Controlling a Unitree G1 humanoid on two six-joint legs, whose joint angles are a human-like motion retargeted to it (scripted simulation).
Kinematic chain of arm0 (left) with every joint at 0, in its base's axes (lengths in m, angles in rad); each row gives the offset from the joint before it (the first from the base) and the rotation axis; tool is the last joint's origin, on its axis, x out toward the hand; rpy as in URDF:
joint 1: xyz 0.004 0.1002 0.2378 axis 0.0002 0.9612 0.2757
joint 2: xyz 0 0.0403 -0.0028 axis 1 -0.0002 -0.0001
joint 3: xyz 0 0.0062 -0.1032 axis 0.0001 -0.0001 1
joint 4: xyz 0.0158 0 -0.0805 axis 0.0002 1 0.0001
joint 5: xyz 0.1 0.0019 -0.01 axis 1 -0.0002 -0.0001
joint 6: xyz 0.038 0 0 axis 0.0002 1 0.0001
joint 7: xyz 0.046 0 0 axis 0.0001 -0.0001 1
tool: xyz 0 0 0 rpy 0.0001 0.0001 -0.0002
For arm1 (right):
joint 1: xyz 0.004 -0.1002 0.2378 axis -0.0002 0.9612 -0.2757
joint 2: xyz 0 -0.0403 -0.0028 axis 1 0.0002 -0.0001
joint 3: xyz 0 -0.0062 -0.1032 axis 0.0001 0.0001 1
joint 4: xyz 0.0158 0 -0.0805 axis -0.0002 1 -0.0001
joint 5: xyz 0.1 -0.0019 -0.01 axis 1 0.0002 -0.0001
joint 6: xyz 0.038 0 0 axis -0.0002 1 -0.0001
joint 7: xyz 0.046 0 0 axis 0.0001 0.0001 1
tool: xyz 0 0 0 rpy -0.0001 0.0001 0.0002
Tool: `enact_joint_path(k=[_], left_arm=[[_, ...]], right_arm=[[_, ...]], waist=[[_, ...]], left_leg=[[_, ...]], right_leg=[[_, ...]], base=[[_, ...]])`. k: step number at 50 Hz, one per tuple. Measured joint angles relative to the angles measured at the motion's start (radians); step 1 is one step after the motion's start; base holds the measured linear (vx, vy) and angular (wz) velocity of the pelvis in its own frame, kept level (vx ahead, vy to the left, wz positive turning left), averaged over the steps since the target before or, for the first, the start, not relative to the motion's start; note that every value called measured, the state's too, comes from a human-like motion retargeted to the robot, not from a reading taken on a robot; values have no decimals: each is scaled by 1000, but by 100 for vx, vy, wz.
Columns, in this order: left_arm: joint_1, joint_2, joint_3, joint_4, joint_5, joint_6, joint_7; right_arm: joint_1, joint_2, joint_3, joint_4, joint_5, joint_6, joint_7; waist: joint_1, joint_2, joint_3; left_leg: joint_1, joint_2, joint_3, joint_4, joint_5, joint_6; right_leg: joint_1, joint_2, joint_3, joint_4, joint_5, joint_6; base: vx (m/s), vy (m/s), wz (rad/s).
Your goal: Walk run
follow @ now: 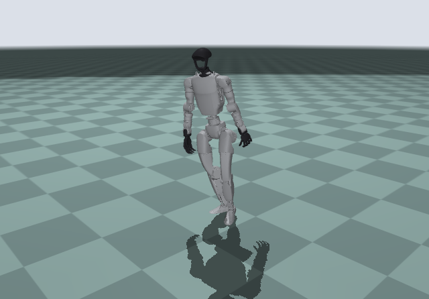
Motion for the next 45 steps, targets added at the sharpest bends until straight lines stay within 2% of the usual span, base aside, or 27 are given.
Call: enact_joint_path(k=[3, 7, 12, 15, 18, 23, 26, 30, 35, 40, 43, 45], left_arm=[[-6, -2, -3, 0, 8, 4, 0], [-12, -11, 2, -5, 6, 5, -6], [-31, -12, 9, -12, -8, 19, -12], [-40, -9, 17, -11, -8, 32, -16], [-56, -2, 8, -13, -33, 46, 1], [-90, 6, -24, -33, -70, 31, 4], [-126, 36, -48, -59, -85, 7, -19], [-197, 84, -90, -91, -100, -25, 2], [-259, 101, -106, -138, -124, -59, -2], [-302, 99, -101, -203, -149, -97, -32], [-306, 88, -119, -223, -148, -114, -40], [-299, 73, -127, -225, -142, -119, -40]], right_arm=[[-7, 1, -1, -32, 7, -18, 1], [-14, 10, 9, -38, 9, -30, 5], [-14, 28, 39, -6, -2, -32, 18], [8, 37, 53, 15, -40, -29, 28], [46, 55, 64, 29, -64, -33, 21], [114, 62, 75, 35, -102, -33, 8], [140, 61, 76, 17, -126, -33, -13], [152, 71, 42, 12, -102, -25, -4], [178, 76, 10, 10, -82, -18, 23], [194, 83, -4, -5, -85, -22, 25], [204, 86, -20, 4, -77, -18, 36], [205, 83, -34, 16, -76, -14, 45]], waist=[[36, 23, 12], [76, 6, 20], [105, -16, 13], [140, -31, 8], [136, -37, -6], [105, 44, -35], [70, 79, -34], [15, 58, -21], [-73, 44, -18], [-162, 7, 1], [-176, 12, -3], [-178, 21, -12]], left_leg=[[-67, -46, -91, -163, -8, 29], [-126, -101, -159, -321, 26, 42], [-127, -106, -161, -295, 63, 71], [-120, -88, -156, -231, 43, 106], [-83, -71, -145, -199, -30, 115], [46, 16, -147, -261, -89, 96], [110, 48, -133, -293, -114, 107], [188, -2, -119, -377, -117, 117], [276, -59, -122, -450, -131, 106], [370, -133, -154, -488, -166, 98], [418, -138, -180, -493, -194, 91], [443, -133, -191, -490, -211, 83]], right_leg=[[62, 47, -4, -36, -19, 13], [118, 50, 9, -55, -43, 40], [163, 45, 42, -43, -64, 80], [191, 21, 85, -16, -28, 119], [189, -6, 107, 53, 88, 148], [103, 0, 108, 341, 333, 79], [-13, -33, 82, 588, 305, 48], [-219, -82, 82, 772, 202, 27], [-348, -68, -5, 520, 132, 19], [-468, -11, 129, 180, 121, 24], [-509, -2, 149, 115, 114, 26], [-511, -17, 111, 135, 130, -14]], base=[[40, -7, -3], [53, -3, -26], [56, 4, -44], [69, 13, -98], [56, 11, -67], [57, 16, -63], [58, 12, -61], [46, 2, 1], [41, 0, 38], [44, -5, 64], [61, -12, 43], [63, -12, 32]])
